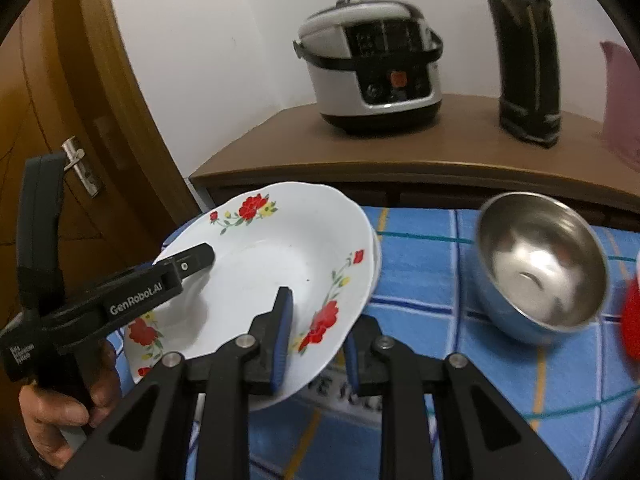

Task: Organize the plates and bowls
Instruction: 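Carry the red-flower plate with both grippers onto the floral plate stack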

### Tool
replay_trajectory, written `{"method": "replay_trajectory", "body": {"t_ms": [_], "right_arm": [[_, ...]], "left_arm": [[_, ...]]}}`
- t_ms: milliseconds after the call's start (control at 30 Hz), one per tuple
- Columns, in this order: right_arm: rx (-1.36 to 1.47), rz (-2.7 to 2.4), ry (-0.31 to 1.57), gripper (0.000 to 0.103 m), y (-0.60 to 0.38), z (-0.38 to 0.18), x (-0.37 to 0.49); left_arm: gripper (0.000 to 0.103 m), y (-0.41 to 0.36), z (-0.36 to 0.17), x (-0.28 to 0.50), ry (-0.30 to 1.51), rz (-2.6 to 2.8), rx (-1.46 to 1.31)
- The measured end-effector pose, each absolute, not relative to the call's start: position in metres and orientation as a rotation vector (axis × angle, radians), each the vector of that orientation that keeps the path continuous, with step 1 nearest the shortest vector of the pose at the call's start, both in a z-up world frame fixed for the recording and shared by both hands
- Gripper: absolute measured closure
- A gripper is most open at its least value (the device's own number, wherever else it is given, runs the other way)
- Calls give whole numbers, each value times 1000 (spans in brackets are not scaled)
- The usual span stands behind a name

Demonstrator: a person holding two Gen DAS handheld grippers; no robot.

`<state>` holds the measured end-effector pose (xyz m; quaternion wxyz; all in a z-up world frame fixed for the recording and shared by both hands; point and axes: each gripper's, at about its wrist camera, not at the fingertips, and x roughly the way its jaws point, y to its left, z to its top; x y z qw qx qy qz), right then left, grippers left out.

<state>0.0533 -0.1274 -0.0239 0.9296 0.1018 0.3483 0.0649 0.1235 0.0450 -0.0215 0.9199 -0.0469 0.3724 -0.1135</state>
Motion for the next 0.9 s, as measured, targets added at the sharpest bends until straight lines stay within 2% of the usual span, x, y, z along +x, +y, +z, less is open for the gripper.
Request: {"method": "replay_trajectory", "body": {"t_ms": [267,900], "right_arm": [[206,112,737,79,-120,-36,86],[118,63,701,80,-113,-39,79]], "left_arm": [[63,51,-33,158,791,-213,-107],[63,30,-41,164,762,-194,-8]]}}
